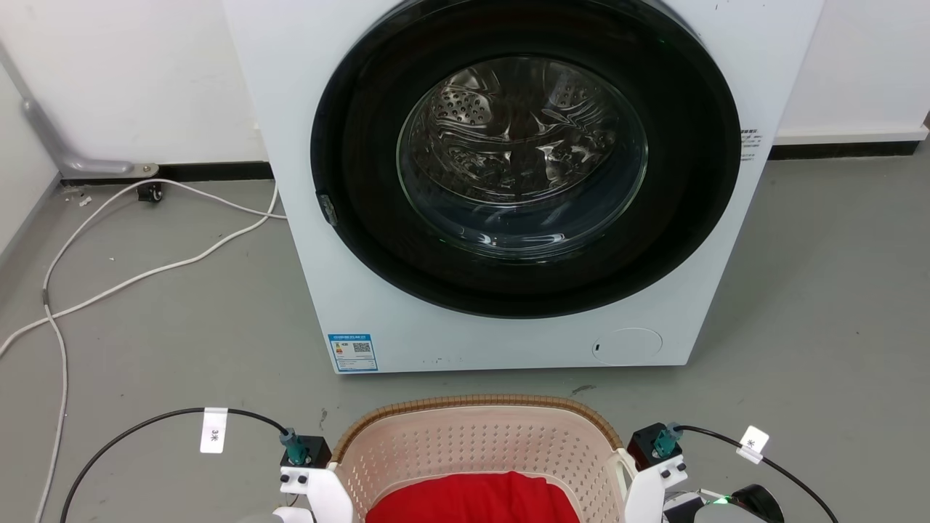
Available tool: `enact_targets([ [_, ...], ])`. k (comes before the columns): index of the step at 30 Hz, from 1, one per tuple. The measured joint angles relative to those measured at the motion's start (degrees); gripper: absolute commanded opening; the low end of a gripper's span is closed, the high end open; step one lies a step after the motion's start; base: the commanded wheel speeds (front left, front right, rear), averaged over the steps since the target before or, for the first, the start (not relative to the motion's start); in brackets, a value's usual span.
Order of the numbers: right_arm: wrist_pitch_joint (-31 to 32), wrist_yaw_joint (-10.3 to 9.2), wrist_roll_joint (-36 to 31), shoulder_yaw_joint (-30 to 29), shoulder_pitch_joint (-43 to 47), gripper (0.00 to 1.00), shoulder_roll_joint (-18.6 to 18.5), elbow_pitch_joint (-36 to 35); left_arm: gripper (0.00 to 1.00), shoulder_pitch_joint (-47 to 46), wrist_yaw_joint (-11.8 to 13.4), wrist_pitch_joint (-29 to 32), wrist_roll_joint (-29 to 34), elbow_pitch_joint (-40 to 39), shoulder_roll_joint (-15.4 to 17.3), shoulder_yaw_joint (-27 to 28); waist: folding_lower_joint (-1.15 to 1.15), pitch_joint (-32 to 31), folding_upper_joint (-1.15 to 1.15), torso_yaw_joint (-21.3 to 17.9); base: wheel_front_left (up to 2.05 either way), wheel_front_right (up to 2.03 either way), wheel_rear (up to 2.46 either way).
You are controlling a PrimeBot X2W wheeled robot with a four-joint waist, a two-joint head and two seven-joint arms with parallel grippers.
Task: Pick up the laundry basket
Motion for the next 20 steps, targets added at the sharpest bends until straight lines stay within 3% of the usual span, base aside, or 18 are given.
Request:
enact_targets([
  [20, -0.08, 0.0, 0.41, 0.57, 0.14, 0.0, -0.02, -0.01, 0.0, 0.0, 0.0, -0.34, -0.78, -0.09, 0.1, -0.85, 0.0, -0.44, 0.0, -0.11, 0.0, 0.0, 0.0],
])
